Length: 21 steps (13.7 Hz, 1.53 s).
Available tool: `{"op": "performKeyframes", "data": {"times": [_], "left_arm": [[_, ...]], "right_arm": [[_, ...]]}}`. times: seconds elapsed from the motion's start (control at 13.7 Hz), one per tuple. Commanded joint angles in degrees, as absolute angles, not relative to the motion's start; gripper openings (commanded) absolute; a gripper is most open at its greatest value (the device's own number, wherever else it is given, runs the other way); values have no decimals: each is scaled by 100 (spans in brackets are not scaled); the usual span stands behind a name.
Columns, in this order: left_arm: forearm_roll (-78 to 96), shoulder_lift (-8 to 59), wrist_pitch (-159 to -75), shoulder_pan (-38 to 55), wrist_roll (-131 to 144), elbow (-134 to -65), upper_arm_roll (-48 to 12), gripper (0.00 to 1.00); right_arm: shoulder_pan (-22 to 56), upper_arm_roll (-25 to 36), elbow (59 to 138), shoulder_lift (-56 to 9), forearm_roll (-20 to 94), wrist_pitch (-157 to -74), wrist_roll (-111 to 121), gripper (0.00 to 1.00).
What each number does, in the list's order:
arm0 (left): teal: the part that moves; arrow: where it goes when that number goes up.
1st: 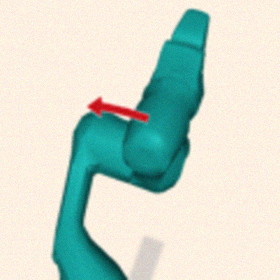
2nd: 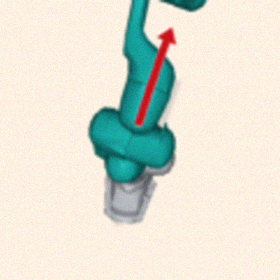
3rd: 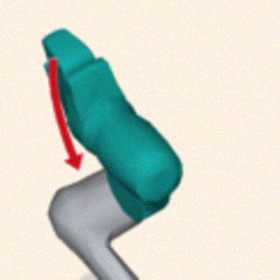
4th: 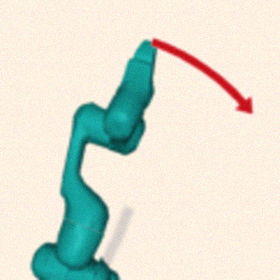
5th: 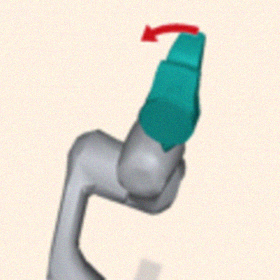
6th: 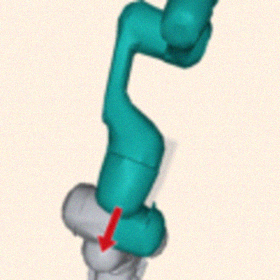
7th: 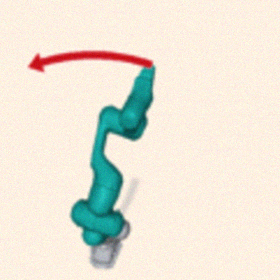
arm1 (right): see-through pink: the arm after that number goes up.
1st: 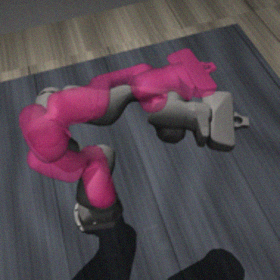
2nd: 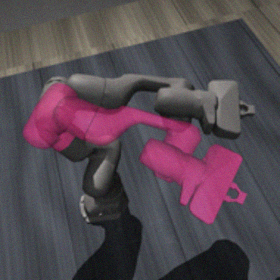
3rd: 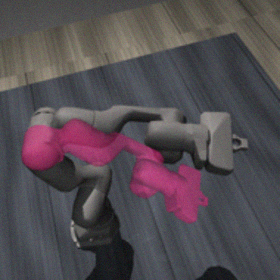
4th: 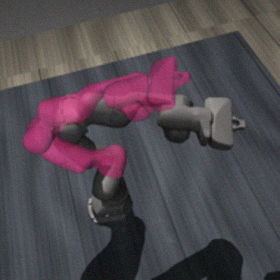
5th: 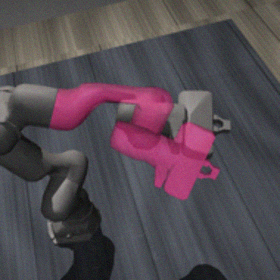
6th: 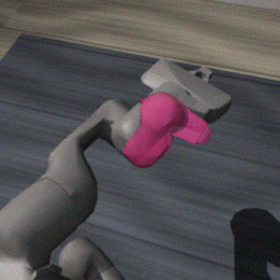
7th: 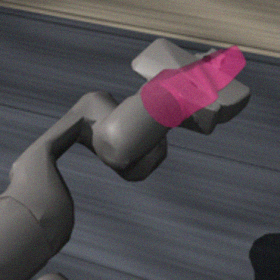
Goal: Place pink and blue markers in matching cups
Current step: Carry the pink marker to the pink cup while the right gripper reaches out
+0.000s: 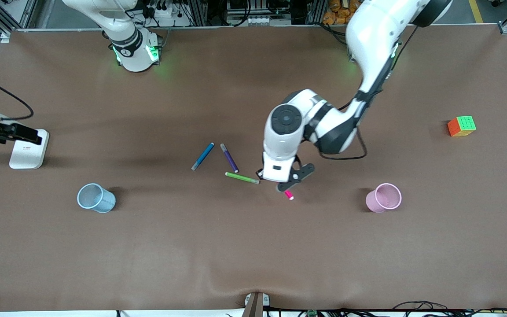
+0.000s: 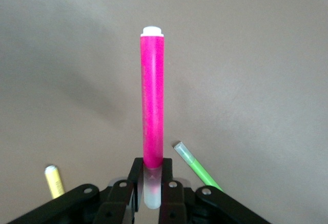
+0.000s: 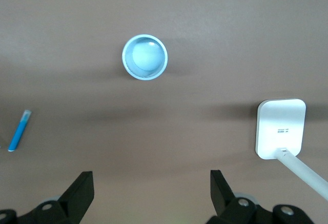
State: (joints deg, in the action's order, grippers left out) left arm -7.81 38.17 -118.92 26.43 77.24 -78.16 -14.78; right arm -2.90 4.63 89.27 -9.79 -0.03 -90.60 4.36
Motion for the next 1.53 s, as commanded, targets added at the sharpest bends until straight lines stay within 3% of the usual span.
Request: {"op": "performKeyframes", "data": {"times": [0.0,0.51,0.88,1.09,1.46], "left_arm": [[-230,3253,-11375,2190,7314,-7980,-1564,0],[676,2550,-9942,986,5636,-7980,-1565,0],[1177,2443,-9308,186,4572,-7980,-1564,0],[1432,2548,-9185,-271,4053,-7998,-1564,0],[1881,2979,-9185,-826,3744,-7998,-1556,0]], "right_arm": [[-449,387,8745,-1230,96,-9070,291,100],[-27,369,8930,-1783,1078,-9210,-1740,100],[297,369,8930,-2205,1529,-9588,-2740,100],[745,360,9026,-2373,1529,-10018,-3574,100],[1493,360,10079,-2408,1529,-11598,-4428,100]]}}
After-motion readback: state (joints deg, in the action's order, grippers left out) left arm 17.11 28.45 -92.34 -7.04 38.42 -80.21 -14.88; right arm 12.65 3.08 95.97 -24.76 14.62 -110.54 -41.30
